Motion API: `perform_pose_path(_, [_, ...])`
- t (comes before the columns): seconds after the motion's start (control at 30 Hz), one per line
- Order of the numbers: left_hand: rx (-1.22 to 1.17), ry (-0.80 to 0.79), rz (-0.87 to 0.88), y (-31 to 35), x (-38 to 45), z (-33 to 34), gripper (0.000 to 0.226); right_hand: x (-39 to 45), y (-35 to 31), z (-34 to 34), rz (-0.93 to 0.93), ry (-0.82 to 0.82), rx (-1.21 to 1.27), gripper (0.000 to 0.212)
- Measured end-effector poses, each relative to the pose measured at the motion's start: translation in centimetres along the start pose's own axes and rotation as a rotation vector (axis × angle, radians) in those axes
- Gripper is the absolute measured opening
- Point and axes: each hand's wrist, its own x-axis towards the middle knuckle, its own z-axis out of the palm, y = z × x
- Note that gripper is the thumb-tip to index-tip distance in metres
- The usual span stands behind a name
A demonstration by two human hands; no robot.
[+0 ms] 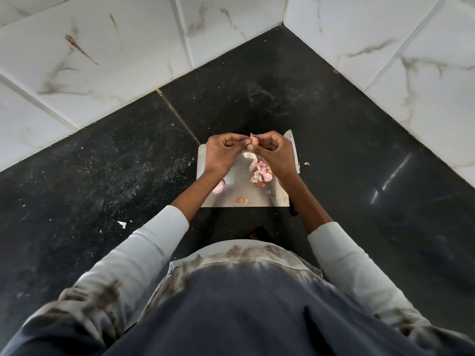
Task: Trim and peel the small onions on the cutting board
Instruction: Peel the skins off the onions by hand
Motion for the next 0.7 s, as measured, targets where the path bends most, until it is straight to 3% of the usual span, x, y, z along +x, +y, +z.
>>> perform_pose_path(0.27, [0.126, -0.013, 0.109, 0.4, 0.3, -0.5, 0.008, 0.0, -0.7, -0.3, -0.087, 0.020, -0.058, 0.032])
perform_pose_path(0.7, [0.219, 0.046, 0.056, 0.7, 0.3, 0.3, 0.012, -0.3, -1.5, -0.6, -0.146, 0.001, -0.087, 0.028])
